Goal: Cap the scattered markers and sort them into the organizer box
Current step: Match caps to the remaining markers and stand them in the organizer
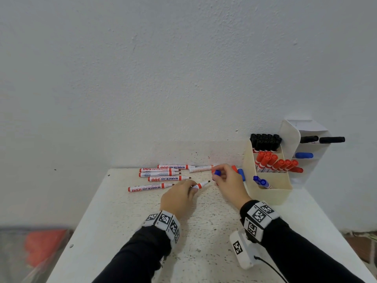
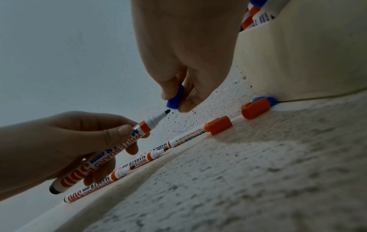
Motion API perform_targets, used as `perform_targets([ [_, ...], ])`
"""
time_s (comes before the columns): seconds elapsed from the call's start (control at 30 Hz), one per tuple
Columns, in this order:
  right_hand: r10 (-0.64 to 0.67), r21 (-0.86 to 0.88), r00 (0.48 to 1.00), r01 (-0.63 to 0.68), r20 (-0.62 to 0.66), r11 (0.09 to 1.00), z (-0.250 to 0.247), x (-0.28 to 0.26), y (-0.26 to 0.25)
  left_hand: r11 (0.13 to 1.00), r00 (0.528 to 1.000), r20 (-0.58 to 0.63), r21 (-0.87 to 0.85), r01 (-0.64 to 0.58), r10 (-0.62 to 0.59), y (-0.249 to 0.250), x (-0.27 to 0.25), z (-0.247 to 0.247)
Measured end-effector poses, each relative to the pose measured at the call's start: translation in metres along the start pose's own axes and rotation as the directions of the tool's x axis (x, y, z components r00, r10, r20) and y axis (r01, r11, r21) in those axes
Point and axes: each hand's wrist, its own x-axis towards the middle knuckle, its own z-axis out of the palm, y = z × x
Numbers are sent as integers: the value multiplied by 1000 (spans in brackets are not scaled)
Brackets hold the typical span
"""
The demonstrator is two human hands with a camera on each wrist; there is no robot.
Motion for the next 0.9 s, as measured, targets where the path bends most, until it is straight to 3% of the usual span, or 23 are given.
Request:
perform_targets([
  [0.17,79,95,987,-93,141,991,3,-3,-3,1000,1000,10,6,-25,24,0,1,1],
  [0.3,143,199,976,-174,164,964,3,-6,-5,1000,999,25,10,-27,26,-1,1,2],
  [0.47,205,153,945,-249,255,956,-6,-5,-3,999,999,35,38,-36,35,1,0,1],
  [0.53,177,124,951,-213,254,969,-8,-5,-3,999,999,32,26,-26,26,1,0,1],
  [0.6,168,-54,981,-164,92,985,-14,-8,-6,999,999,40,40,-32,30,2,-1,0],
  [0.67,160,-319,987,-150,6,936,-23,-11,-10,999,999,37,41,-31,30,2,-1,-1],
  [0.77,339,-710,929,-139,147,691,-27,-18,-14,999,999,41,36,-17,15,3,-2,-2],
  [0.87,385,-845,900,-34,207,533,-28,-19,-5,999,998,54,32,-8,7,3,-2,-2],
  [0.9,366,-846,906,-17,212,533,-28,-18,-2,1000,998,59,29,-5,3,3,-2,-1],
])
